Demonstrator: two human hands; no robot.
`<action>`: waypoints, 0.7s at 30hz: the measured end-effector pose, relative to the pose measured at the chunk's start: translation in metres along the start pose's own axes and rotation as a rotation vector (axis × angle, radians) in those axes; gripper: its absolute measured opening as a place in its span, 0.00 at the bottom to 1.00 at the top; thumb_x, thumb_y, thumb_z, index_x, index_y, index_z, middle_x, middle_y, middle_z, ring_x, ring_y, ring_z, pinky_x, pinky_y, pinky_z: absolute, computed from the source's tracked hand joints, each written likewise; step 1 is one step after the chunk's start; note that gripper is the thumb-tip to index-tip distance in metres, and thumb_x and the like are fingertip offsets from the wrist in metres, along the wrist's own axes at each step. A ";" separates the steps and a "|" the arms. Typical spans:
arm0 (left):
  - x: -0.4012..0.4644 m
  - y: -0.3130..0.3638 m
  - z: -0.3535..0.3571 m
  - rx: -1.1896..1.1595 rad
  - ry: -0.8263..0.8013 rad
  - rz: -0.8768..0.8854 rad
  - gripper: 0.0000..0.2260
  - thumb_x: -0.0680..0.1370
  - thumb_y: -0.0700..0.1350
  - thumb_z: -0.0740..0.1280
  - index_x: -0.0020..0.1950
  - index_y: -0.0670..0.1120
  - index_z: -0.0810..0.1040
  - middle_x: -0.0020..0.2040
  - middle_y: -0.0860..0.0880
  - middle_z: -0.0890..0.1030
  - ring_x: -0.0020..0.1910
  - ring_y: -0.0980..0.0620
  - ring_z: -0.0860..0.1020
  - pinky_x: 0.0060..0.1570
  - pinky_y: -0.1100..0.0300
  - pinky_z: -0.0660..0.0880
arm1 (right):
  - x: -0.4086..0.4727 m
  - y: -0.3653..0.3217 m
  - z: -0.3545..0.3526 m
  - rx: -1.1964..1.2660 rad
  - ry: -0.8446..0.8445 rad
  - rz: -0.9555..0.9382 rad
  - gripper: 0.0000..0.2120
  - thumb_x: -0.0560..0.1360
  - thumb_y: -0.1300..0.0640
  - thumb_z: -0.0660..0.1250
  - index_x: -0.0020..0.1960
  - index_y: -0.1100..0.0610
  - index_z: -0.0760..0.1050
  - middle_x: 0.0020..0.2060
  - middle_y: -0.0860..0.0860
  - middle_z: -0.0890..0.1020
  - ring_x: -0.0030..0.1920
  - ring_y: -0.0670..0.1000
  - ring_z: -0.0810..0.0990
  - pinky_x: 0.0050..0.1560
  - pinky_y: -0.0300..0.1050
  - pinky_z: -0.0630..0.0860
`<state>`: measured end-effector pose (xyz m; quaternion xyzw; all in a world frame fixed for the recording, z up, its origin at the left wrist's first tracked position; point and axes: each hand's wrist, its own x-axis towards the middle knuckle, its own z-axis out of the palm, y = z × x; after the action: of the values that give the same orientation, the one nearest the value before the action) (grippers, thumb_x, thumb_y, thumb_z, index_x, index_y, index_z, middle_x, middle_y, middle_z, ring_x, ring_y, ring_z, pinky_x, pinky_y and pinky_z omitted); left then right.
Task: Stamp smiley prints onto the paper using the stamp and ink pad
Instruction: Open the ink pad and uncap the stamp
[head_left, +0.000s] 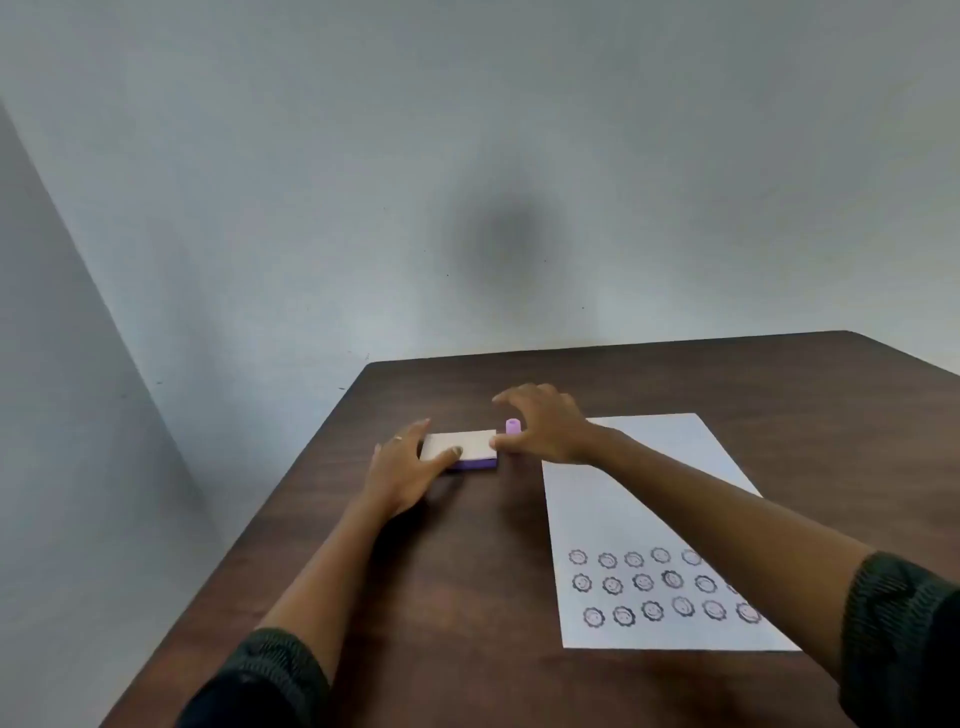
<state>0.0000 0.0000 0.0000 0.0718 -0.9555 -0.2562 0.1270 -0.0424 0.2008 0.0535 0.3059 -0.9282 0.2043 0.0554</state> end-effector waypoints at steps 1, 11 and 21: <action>-0.001 -0.004 -0.001 -0.036 0.017 -0.017 0.32 0.74 0.61 0.65 0.73 0.47 0.64 0.73 0.46 0.68 0.71 0.46 0.65 0.71 0.48 0.58 | 0.004 -0.003 0.002 -0.039 -0.037 -0.013 0.30 0.70 0.41 0.66 0.68 0.52 0.66 0.69 0.54 0.70 0.69 0.58 0.64 0.66 0.56 0.60; 0.007 -0.031 -0.005 -0.294 -0.046 -0.036 0.28 0.72 0.58 0.68 0.70 0.51 0.68 0.68 0.51 0.73 0.67 0.53 0.71 0.69 0.50 0.64 | 0.057 -0.030 0.022 -0.320 -0.374 -0.088 0.38 0.67 0.37 0.68 0.70 0.52 0.63 0.69 0.55 0.68 0.69 0.59 0.64 0.67 0.54 0.60; -0.002 -0.030 -0.033 -0.178 -0.430 -0.046 0.50 0.61 0.62 0.75 0.76 0.58 0.51 0.78 0.51 0.54 0.76 0.47 0.50 0.74 0.45 0.48 | 0.066 -0.043 0.031 -0.291 -0.388 -0.105 0.34 0.66 0.39 0.70 0.66 0.55 0.69 0.64 0.52 0.75 0.64 0.55 0.71 0.62 0.52 0.62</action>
<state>0.0130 -0.0411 0.0118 0.0258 -0.9325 -0.3515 -0.0794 -0.0692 0.1204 0.0550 0.3760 -0.9240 0.0028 -0.0700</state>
